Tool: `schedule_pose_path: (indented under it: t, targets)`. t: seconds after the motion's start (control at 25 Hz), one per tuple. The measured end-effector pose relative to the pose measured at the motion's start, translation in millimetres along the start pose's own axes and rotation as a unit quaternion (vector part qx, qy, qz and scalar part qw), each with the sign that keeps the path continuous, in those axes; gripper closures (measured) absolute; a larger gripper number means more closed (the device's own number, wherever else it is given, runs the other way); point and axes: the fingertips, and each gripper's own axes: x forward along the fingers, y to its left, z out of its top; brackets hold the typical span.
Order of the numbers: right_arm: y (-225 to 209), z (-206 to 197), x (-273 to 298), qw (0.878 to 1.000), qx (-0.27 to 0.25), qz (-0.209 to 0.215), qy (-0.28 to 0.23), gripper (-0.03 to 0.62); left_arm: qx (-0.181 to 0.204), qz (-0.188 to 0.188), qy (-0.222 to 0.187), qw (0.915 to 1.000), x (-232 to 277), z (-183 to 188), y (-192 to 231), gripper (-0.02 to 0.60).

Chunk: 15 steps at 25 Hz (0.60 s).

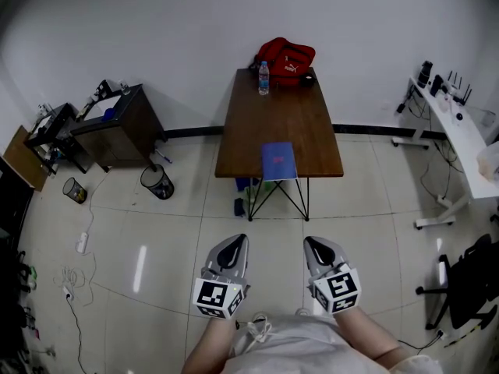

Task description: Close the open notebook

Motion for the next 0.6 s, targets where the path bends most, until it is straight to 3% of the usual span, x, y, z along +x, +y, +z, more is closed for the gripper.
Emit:
schedule_pose_path:
  t: [0.6]
  targets:
    - [-16.7, -11.7, 1.7, 1.0, 0.001, 0.008, 0.015, 0.588, -0.006, -0.009, 0.017, 0.9998, 16.8, -14.6, -5.9, 0.575]
